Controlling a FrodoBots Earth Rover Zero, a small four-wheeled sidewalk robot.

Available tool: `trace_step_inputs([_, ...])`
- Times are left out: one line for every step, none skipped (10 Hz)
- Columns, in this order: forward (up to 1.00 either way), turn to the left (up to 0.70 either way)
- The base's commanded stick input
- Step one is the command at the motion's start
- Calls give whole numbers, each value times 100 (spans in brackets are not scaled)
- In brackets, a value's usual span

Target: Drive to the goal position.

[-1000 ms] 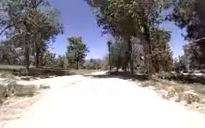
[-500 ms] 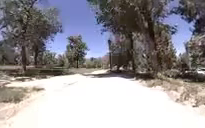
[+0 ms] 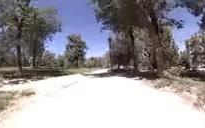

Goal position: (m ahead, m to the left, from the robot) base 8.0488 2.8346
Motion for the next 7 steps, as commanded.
trace_step_inputs([85,0])
trace_step_inputs([85,0])
trace_step_inputs([85,0])
trace_step_inputs([85,0])
trace_step_inputs([85,0])
trace_step_inputs([85,0])
trace_step_inputs([85,0])
